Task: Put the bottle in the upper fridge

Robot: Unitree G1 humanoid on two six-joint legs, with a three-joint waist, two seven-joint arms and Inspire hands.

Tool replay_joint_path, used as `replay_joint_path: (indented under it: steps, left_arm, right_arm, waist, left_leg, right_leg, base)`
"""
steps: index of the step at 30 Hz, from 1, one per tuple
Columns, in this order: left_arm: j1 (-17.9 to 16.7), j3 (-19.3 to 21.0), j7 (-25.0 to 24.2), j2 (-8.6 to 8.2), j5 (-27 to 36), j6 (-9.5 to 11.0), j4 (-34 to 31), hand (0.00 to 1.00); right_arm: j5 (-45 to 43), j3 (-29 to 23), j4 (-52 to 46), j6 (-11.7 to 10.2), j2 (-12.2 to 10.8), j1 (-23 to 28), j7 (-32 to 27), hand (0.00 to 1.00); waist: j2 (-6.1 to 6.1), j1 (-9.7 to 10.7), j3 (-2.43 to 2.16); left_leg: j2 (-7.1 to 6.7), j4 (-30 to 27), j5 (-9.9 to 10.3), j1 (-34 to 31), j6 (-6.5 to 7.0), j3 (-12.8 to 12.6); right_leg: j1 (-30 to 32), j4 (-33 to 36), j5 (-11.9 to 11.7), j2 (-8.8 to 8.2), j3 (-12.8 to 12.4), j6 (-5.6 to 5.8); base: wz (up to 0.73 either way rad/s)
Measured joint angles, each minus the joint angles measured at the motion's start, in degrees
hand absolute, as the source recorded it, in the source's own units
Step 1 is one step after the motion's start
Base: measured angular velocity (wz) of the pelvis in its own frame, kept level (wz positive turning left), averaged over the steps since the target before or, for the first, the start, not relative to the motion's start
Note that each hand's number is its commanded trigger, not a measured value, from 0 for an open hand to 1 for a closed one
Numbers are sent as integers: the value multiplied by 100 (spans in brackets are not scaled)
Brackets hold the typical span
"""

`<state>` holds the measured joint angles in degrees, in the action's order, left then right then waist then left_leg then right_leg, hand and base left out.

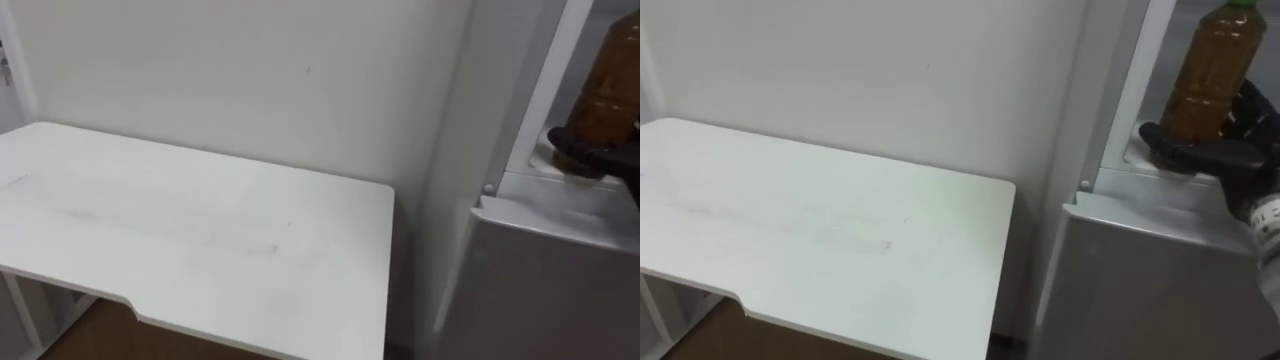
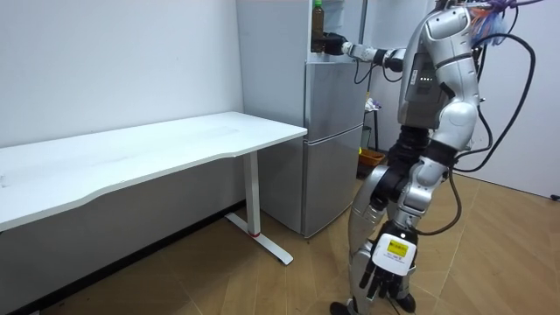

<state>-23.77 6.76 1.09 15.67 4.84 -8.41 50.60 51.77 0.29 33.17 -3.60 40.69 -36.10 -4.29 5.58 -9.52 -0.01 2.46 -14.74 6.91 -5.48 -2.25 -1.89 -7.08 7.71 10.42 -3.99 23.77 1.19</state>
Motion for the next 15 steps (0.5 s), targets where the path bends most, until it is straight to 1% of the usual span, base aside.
replay_joint_path:
  steps: [7, 9, 10, 13, 14, 15]
  left_arm:
    - [-22, 1, 84, -70, -1, 13, -3, 0]
    - [-39, 1, 94, -79, 0, 15, -3, 0]
    - [-40, 2, 102, -98, -2, 15, 6, 0]
    - [-37, 2, 102, -125, -1, 39, 5, 0]
    - [-36, 3, 106, -131, -1, 48, 4, 0]
    - [-29, 2, 121, -149, 2, 53, 5, 0]
  right_arm:
    - [-17, -146, -248, -1, -42, 167, -325, 0]
    - [0, -161, -253, 17, -44, 193, -406, 0]
    - [39, -188, -283, 13, -71, 198, -443, 0]
    - [78, -231, -362, -4, -118, 197, -598, 0]
    - [57, -232, -393, -4, -118, 199, -657, 0]
    - [34, -232, -481, -5, -123, 211, -781, 0]
  waist:
    - [-5, 56, 2]
    - [-11, 113, 5]
    - [-28, 150, 14]
    - [-61, 191, 2]
    - [-50, 200, -6]
    - [-55, 211, -4]
  left_leg:
    - [-10, 6, 4, 6, 7, 0]
    - [-10, 8, 4, 6, 7, -2]
    - [-10, 8, 3, 6, 8, -8]
    - [-9, 25, 3, 21, 9, -35]
    - [-10, 34, 3, 22, 9, -35]
    - [-12, 40, 3, 23, 9, -36]
  right_leg:
    - [-1, 2, 2, -10, -4, 3]
    - [-1, 3, 2, -11, -5, 3]
    - [0, 4, 2, -13, -9, 3]
    - [2, 6, 2, -19, -30, 3]
    - [2, 6, 2, -21, -27, 3]
    - [2, 4, 2, -21, -28, 4]
  base:
    - [0]
    - [0]
    - [0]
    - [-3]
    - [0]
    - [0]
